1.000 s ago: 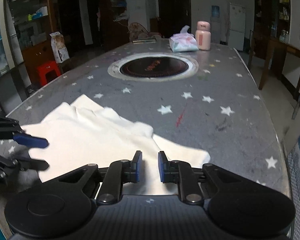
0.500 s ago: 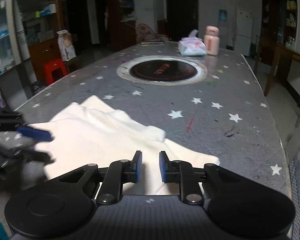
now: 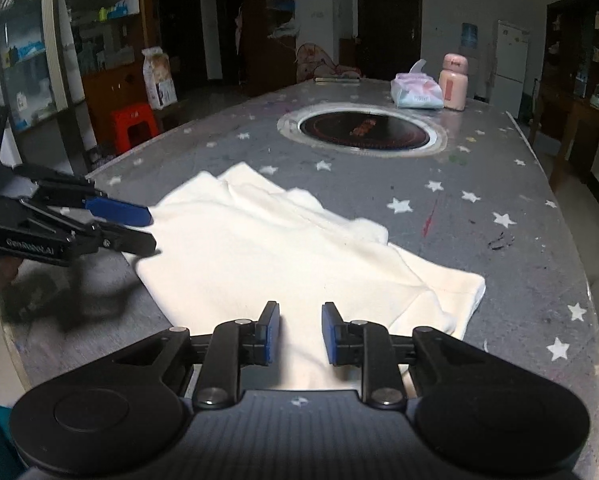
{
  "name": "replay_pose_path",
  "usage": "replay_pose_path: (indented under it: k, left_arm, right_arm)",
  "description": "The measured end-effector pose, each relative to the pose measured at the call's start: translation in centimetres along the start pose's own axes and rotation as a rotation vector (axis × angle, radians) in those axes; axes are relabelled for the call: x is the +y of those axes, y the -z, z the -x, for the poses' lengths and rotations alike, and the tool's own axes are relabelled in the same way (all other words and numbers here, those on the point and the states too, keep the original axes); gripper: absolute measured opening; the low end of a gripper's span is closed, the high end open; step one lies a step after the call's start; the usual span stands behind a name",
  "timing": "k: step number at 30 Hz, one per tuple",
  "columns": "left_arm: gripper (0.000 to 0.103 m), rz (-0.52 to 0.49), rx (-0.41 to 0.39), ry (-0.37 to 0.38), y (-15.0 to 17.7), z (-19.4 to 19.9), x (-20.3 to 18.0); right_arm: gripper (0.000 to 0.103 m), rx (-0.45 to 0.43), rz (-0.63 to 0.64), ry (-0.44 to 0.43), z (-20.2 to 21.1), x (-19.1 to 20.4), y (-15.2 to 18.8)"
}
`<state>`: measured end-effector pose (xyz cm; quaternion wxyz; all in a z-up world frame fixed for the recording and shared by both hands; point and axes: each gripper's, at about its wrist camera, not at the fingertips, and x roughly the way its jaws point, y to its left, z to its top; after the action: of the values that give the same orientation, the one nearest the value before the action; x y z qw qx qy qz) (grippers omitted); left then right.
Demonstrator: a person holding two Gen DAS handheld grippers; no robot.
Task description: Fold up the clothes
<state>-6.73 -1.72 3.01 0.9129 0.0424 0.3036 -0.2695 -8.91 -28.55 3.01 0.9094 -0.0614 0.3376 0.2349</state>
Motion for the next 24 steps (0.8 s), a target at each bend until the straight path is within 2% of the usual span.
replay_pose_path:
  k: [9, 16, 20, 24]
  left_arm:
    - [0.044, 0.006, 0.001, -0.005, 0.9, -0.4, 0.3]
    - [0.045, 0.020, 0.006, -0.005, 0.2, 0.1, 0.3]
    - [0.046, 0.023, 0.018, -0.011, 0.2, -0.3, 0.5]
    - [0.046, 0.022, 0.015, -0.004, -0.7, -0.2, 0.3]
  right_arm:
    - [0.023, 0.003, -0.012, -0.003, -0.2, 0.2, 1.2]
    - [0.023, -0.023, -0.021, 0.010, 1.1, 0.2, 0.9]
    - [0.023, 0.002, -0.046, 0.019, 0.7, -0.3, 1.7]
    - [0.023, -0.009, -0.062, 0.012, 0.9, -0.5, 1.6]
